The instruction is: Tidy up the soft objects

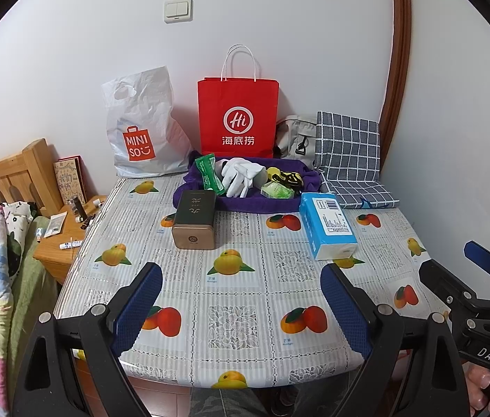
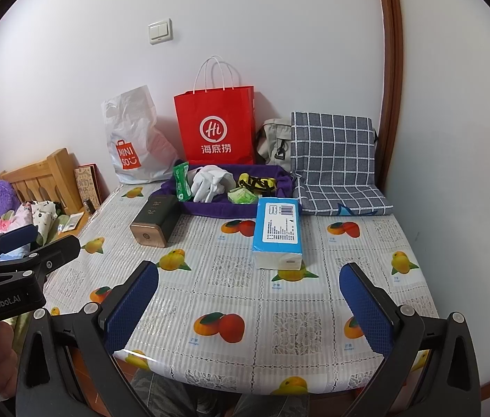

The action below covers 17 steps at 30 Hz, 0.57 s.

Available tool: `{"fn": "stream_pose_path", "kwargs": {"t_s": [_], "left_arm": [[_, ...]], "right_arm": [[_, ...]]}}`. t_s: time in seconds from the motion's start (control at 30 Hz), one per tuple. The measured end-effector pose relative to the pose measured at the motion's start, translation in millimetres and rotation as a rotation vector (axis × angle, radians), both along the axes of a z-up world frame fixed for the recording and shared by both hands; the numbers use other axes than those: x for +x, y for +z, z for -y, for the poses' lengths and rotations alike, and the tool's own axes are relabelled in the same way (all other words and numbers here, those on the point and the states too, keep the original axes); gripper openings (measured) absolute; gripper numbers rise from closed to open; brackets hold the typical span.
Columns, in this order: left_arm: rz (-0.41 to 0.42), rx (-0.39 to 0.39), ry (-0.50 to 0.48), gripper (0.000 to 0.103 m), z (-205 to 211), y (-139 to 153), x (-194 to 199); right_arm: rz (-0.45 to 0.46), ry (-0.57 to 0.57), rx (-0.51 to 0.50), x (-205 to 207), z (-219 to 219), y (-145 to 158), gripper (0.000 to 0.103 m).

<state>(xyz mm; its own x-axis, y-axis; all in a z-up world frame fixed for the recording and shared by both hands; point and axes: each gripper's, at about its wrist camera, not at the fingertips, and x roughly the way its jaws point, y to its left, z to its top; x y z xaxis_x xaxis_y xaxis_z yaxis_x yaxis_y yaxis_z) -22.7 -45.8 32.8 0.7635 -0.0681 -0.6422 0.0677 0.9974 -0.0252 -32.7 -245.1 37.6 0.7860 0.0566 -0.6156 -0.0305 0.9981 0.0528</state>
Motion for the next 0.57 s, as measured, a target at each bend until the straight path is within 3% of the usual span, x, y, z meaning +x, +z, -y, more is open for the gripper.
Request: {"fn": "stream_pose_path", "kwargs": {"t_s": [0.57], "left_arm": [[0.003,0.002,-0.005,0.092,0.3,0.2,0.1]], "right_arm": [[0.002,0.0,0.001,-1.2,0.7,-0.1,0.102]]}}
